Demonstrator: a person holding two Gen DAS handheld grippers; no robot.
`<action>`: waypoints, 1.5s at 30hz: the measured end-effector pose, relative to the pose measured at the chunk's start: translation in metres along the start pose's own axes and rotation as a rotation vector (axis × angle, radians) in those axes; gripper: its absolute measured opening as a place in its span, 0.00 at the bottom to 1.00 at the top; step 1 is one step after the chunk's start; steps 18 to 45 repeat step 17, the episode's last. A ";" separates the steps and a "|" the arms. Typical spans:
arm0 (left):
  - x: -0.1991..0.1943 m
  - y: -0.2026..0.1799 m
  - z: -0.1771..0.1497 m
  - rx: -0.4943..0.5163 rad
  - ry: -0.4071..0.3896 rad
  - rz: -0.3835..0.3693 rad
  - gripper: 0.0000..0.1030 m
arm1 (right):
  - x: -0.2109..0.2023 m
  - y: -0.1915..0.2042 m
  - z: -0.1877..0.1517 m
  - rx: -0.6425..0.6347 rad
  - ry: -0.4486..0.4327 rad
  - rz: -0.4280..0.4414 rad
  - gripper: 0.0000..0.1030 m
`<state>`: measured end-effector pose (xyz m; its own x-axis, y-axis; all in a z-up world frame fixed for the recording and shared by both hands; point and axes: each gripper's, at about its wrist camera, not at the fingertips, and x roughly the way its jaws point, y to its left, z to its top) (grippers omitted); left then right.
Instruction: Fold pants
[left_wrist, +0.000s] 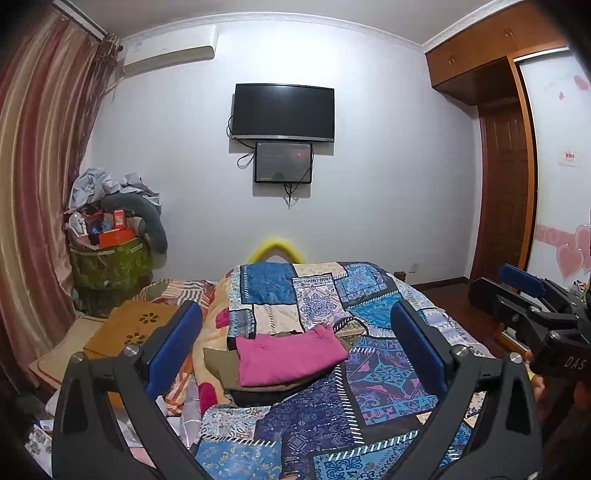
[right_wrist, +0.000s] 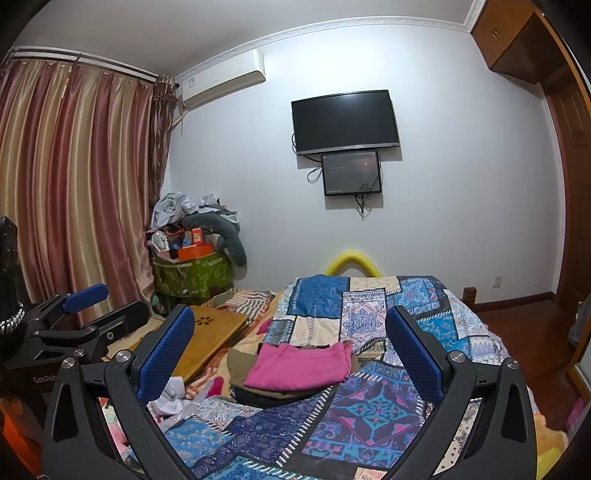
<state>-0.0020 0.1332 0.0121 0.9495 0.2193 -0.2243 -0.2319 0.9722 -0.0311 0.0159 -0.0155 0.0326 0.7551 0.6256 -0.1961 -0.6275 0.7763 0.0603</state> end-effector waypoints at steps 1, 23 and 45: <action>0.001 0.001 0.000 -0.004 0.002 0.000 1.00 | 0.000 0.000 0.000 0.000 0.000 0.000 1.00; 0.013 0.003 -0.003 -0.012 0.037 -0.012 1.00 | 0.002 0.000 0.000 0.011 0.013 -0.008 1.00; 0.013 0.003 -0.003 -0.012 0.037 -0.012 1.00 | 0.002 0.000 0.000 0.011 0.013 -0.008 1.00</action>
